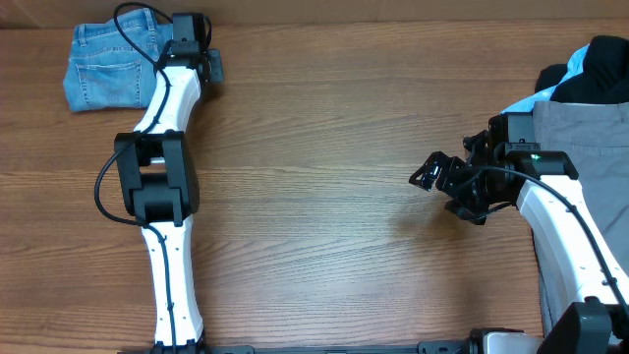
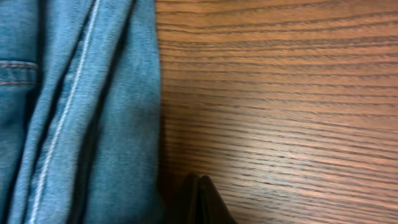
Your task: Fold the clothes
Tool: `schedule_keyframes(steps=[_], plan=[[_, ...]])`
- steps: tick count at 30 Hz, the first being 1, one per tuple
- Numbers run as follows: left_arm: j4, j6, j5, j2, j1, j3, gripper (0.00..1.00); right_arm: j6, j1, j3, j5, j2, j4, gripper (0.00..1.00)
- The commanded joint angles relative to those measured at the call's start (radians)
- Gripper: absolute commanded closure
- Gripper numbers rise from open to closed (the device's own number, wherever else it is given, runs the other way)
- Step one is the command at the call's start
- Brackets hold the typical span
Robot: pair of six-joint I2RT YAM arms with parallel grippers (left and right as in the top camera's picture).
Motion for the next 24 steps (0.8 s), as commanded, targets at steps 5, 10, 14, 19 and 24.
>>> schedule_keyframes(steps=[5,10,14,19,24], plan=[[-0.004,0.027,-0.055,0.018,0.046,0.0,0.96,-0.01,0.001,0.011,0.007,0.005,-0.011,0.0],[-0.007,0.027,-0.05,0.018,0.074,0.0,0.96,-0.01,0.001,0.011,0.007,0.005,-0.014,0.0],[-0.006,0.026,-0.05,0.018,0.092,0.0,0.96,-0.009,0.001,0.011,0.007,0.005,-0.013,0.0],[0.006,-0.031,-0.05,0.018,0.106,0.0,0.96,-0.009,0.001,0.011,0.006,0.005,-0.014,0.0],[0.019,-0.06,-0.06,0.019,0.107,0.0,0.96,-0.005,0.001,0.011,0.006,0.005,-0.021,0.0]])
